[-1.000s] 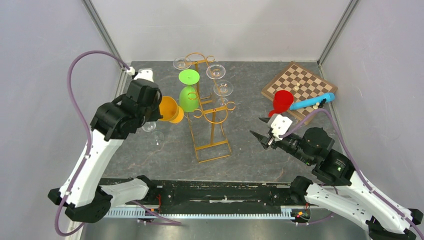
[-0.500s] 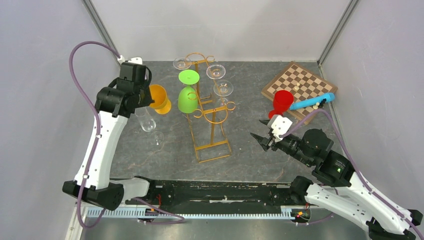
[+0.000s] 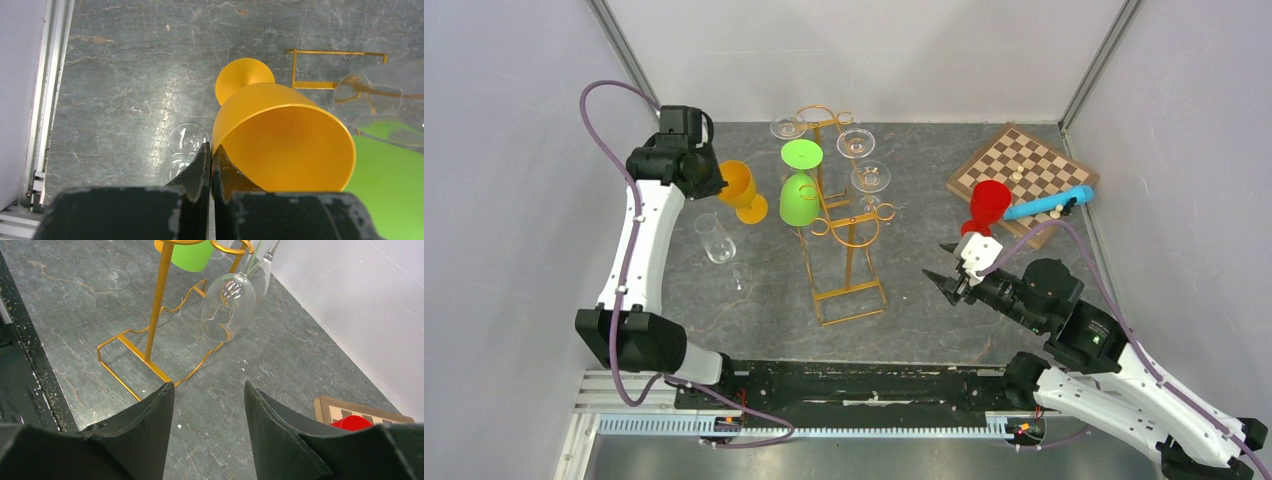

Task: Take the wine glass off the wine glass rack
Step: Place the wine glass at the center of the board, then pick up the wine glass from the wine rack.

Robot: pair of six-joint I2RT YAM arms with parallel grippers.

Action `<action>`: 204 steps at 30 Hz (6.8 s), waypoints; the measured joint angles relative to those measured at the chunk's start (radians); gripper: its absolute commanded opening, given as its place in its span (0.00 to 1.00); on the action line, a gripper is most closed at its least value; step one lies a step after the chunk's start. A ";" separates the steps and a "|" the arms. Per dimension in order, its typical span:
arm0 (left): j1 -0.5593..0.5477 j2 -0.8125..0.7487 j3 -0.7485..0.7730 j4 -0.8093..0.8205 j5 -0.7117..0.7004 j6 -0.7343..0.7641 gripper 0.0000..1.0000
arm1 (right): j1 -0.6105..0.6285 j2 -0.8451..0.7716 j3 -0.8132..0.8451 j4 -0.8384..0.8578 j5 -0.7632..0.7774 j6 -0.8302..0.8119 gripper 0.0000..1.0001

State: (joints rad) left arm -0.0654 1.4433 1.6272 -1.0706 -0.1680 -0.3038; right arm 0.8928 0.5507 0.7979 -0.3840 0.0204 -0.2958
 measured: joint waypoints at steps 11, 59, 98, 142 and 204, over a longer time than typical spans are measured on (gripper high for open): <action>0.063 0.084 -0.019 0.072 0.023 0.000 0.02 | 0.000 -0.003 -0.028 0.000 -0.006 0.000 0.57; 0.103 0.302 -0.047 0.131 0.003 0.000 0.31 | 0.000 -0.053 -0.115 0.008 -0.008 0.042 0.62; 0.096 -0.063 0.011 0.090 0.232 -0.005 0.74 | 0.000 0.072 0.019 -0.149 0.300 0.345 0.98; 0.024 -0.195 -0.291 0.692 1.007 -0.728 0.58 | 0.000 0.017 -0.087 -0.177 0.353 0.449 0.98; -0.011 -0.191 -0.134 0.441 0.908 -0.593 0.03 | 0.000 -0.005 -0.115 -0.155 0.330 0.468 0.98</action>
State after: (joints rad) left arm -0.0761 1.2526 1.4933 -0.6300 0.7403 -0.8970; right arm 0.8928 0.5453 0.6830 -0.5388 0.3504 0.1719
